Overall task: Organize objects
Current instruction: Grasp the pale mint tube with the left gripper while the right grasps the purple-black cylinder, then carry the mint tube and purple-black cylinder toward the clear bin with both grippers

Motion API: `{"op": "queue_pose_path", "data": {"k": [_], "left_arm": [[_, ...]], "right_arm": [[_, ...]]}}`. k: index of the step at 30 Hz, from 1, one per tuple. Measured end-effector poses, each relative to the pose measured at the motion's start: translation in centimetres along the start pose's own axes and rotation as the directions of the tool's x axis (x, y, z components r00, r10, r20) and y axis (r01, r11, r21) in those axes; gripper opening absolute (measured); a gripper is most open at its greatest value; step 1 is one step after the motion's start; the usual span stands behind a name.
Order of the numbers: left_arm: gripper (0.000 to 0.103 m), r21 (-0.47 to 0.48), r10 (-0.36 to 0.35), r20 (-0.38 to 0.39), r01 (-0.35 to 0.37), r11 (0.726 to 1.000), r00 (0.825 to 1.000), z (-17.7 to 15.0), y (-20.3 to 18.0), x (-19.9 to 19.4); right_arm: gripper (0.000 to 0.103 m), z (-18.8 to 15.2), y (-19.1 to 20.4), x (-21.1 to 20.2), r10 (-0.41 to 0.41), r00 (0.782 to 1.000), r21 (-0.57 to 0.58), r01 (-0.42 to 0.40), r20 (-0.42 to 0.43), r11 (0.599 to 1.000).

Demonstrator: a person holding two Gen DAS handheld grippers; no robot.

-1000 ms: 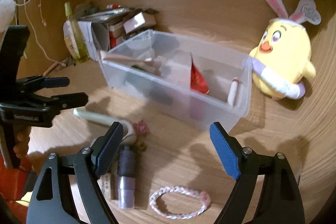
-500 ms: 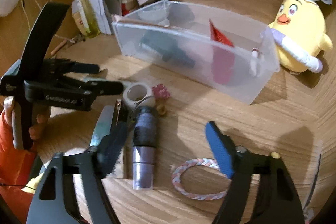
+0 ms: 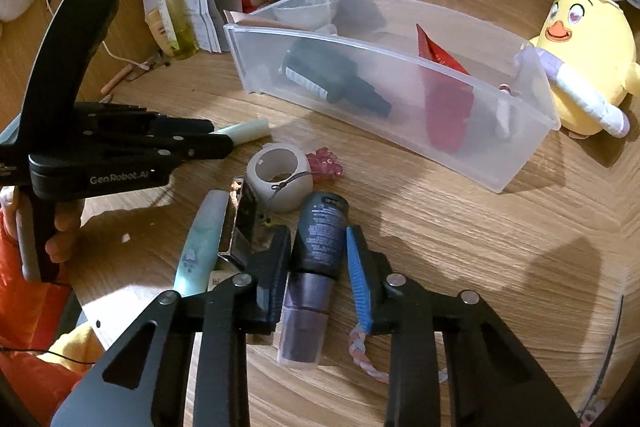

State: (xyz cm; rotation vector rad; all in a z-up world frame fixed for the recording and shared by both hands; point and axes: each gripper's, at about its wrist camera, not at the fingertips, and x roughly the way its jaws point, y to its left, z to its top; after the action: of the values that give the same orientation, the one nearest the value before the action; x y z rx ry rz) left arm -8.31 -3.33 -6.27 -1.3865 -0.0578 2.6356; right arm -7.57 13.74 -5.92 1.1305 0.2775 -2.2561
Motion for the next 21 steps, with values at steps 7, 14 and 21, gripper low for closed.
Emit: {"op": "queue_pose_path", "data": {"k": [7, 14, 21], "left_arm": [[0.015, 0.015, 0.012, 0.015, -0.012, 1.0, 1.0, -0.1, -0.4, 0.1], [0.015, -0.033, 0.013, 0.023, -0.012, 0.999, 1.0, -0.7, -0.1, -0.6], [0.015, -0.079, 0.008, 0.078, -0.002, 0.997, 0.997, -0.8, 0.1, -2.8]], "right_arm": [[0.025, 0.0, 0.2, 0.1, -0.02, 1.0, 0.001, 0.02, 0.018, 1.0], [0.024, 0.4, -0.7, -1.5, -0.029, 0.998, 0.034, 0.027, 0.063, 0.999], [0.024, 1.2, -2.0, -2.8, -0.016, 0.994, 0.075, 0.008, 0.112, 0.997]]}}
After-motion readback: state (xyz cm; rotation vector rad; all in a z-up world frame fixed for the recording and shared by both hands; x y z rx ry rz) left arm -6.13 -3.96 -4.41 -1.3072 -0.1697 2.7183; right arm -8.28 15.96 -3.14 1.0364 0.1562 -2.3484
